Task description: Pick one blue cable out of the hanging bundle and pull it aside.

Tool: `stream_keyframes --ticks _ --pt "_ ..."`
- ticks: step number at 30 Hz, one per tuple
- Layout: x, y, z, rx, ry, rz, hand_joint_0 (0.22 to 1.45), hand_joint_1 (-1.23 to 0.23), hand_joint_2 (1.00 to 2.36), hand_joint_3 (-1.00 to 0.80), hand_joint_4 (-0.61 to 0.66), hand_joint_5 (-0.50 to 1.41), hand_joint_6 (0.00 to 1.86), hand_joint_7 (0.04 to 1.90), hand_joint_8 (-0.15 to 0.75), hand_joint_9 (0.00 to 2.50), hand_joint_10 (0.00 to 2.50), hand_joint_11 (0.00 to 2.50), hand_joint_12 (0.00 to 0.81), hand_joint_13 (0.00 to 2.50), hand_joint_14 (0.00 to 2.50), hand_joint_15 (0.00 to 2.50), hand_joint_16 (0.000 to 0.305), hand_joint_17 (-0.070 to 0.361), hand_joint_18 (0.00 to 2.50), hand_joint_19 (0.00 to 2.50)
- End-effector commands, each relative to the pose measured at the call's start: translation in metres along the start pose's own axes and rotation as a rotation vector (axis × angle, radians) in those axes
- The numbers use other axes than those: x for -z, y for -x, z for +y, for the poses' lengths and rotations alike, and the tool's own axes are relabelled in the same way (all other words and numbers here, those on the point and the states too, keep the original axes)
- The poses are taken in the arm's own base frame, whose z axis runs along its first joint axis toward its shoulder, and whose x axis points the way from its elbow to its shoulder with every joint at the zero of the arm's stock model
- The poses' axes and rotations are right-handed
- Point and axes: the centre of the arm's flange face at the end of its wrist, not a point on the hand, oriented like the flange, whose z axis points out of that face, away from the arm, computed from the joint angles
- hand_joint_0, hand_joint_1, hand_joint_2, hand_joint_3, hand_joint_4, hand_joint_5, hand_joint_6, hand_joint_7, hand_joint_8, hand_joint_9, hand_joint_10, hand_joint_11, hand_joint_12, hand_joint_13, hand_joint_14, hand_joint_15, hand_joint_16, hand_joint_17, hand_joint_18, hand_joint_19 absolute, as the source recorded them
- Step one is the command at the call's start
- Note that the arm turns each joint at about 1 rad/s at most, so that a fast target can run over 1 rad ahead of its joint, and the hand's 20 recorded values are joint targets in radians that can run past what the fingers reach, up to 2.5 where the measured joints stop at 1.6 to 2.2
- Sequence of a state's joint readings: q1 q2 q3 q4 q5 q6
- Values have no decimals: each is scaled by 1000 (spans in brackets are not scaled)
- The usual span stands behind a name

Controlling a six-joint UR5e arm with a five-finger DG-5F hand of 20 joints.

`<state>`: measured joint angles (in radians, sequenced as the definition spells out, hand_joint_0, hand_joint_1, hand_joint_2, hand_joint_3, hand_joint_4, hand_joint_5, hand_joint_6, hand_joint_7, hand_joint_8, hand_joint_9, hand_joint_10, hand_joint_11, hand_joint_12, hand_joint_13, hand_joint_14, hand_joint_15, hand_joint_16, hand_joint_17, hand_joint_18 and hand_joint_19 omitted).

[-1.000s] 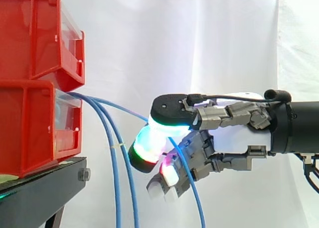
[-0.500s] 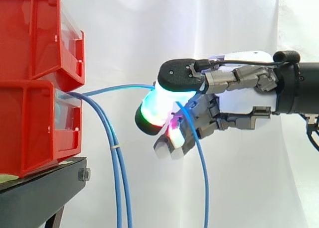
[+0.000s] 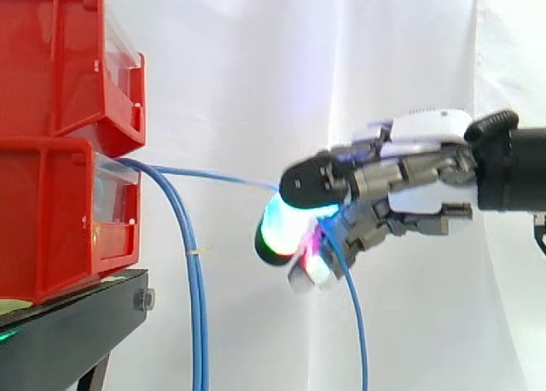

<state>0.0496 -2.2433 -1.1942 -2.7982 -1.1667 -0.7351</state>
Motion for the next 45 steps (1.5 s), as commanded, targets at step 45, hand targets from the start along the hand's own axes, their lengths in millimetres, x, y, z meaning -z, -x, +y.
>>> stream_keyframes --ticks 45 --pt "14 -32 -8 -412 39 -12 559 -704 1003 -453 106 -161 871 889 365 1042 17 542 377 775 17 460 43 97 664 554"
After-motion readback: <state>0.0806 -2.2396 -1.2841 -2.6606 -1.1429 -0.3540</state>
